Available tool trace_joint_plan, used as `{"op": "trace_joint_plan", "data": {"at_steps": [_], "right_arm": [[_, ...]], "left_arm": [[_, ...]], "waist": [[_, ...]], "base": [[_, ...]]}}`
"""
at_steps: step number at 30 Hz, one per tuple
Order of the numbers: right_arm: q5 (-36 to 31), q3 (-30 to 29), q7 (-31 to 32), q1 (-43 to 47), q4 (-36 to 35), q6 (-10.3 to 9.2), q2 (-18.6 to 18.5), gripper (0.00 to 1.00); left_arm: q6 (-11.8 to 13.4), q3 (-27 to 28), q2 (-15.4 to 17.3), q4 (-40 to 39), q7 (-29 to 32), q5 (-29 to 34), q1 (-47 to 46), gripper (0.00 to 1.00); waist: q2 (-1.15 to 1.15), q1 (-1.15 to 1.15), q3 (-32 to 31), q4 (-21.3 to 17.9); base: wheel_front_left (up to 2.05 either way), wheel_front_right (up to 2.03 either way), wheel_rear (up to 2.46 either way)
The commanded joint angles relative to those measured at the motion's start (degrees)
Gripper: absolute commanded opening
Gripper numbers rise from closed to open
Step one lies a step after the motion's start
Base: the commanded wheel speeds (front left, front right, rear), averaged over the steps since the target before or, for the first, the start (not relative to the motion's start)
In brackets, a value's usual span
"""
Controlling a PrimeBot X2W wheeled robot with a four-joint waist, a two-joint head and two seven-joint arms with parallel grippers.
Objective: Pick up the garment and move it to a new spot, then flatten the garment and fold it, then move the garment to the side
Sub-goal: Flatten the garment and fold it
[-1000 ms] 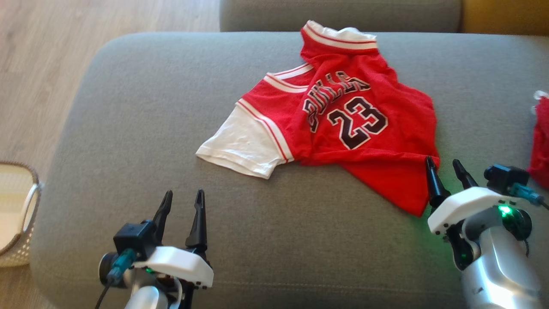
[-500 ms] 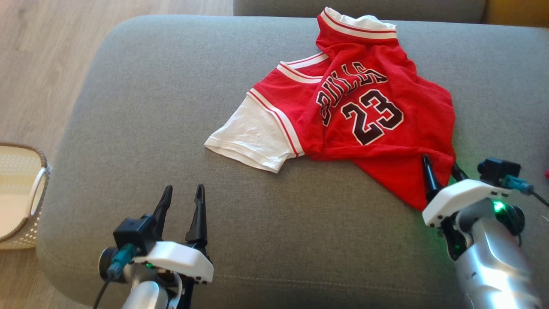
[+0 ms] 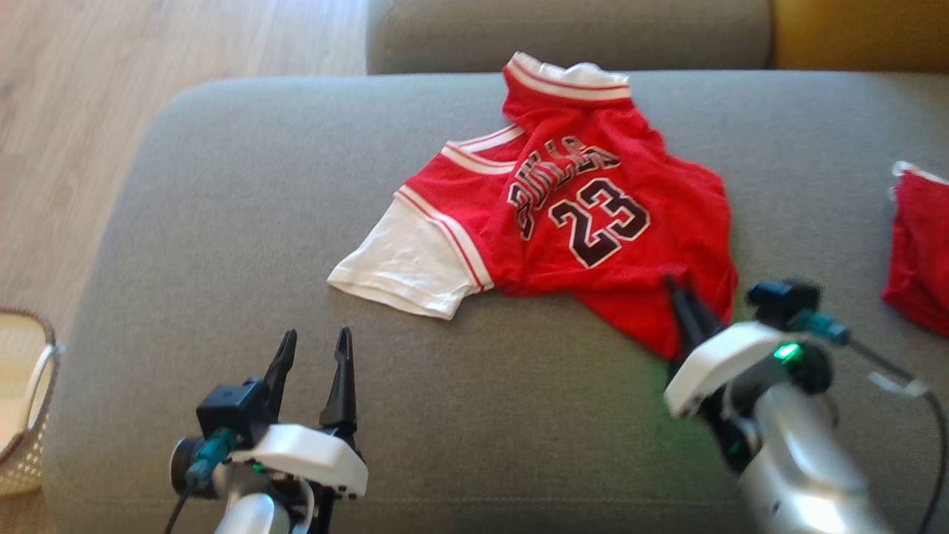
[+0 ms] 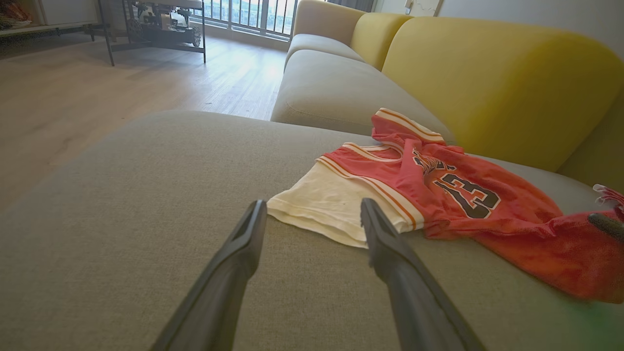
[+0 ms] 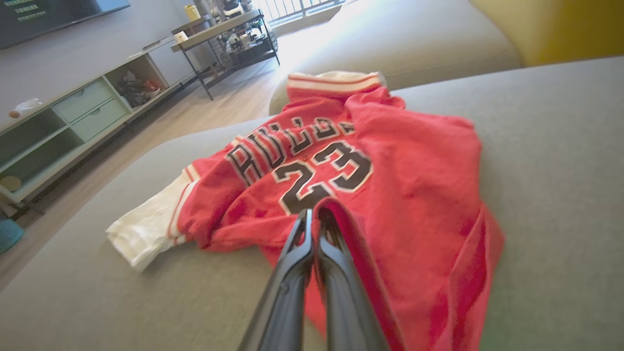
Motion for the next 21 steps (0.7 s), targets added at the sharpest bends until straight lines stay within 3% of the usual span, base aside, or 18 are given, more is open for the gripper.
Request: {"op": "trace_joint_plan", "data": {"at_steps": [1, 6, 14, 21], "right_arm": [[2.66, 4.72, 1.30, 2.15, -4.32, -0.02, 0.21, 0.00], [6.04, 12.16, 8.52, 10.27, -14.18, -0.02, 0.21, 0.00], [4.31, 14.90, 19.57, 20.42, -27.30, -0.02, 0.21, 0.00], [-4.15, 8.96, 27.59, 26.71, -34.40, -0.02, 0.19, 0.00]], "left_arm": [[0.60, 2.15, 0.27, -1.53, -0.71, -0.08, -0.74, 1.00], [1.19, 2.40, 0.27, -1.86, -0.71, -0.38, 0.83, 1.00], [1.63, 2.03, 0.27, -2.19, -0.71, -0.61, 1.28, 1.00], [1.48, 2.26, 0.27, -2.25, -0.71, -0.09, 2.29, 1.00]], "waist": [[0.00, 0.00, -2.16, -1.68], [0.00, 0.00, -4.59, -3.48], [0.00, 0.00, -5.61, -3.99], [0.00, 0.00, -5.98, -3.92]], "base": [[0.00, 0.00, 0.00], [0.00, 0.00, 0.00], [0.00, 0.00, 0.00], [0.00, 0.00, 0.00]]}}
